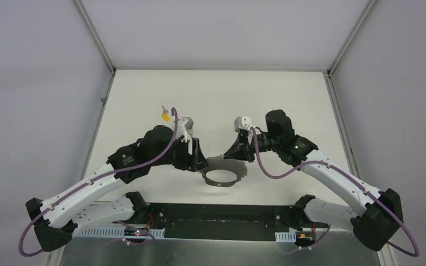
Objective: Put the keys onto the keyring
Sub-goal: Adjust the keyring.
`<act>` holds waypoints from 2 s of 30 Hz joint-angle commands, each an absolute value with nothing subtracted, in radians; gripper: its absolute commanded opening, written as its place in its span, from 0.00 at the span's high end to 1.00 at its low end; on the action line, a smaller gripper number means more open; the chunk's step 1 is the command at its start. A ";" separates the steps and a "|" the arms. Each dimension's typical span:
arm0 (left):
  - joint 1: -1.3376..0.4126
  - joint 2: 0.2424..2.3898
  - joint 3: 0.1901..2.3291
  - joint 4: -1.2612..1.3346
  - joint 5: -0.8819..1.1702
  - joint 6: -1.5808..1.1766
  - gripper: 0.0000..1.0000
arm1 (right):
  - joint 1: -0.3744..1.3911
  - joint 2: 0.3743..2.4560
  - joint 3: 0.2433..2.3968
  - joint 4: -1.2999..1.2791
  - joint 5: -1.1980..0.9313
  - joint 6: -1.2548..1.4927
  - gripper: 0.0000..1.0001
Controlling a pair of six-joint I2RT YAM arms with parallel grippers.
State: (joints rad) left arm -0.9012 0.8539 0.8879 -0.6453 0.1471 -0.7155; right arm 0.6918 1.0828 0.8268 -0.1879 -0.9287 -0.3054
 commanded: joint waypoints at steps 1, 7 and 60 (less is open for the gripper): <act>-0.891 0.823 0.898 -0.497 0.235 -0.568 0.34 | 0.696 1.044 0.833 -0.155 -0.966 -0.310 1.00; -0.890 0.920 0.976 -0.417 0.343 -0.425 0.36 | 0.696 1.034 0.833 -0.156 -0.999 -0.314 1.00; -0.704 1.077 0.911 -0.213 1.095 -0.495 0.75 | 0.697 0.961 0.842 -0.179 -1.197 -0.476 1.00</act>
State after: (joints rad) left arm -0.7177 1.0946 0.8597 -0.1421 1.1030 -0.5720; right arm 0.6937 0.9810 0.7998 -0.1978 -1.1667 -0.4480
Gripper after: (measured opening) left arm 0.265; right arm 0.005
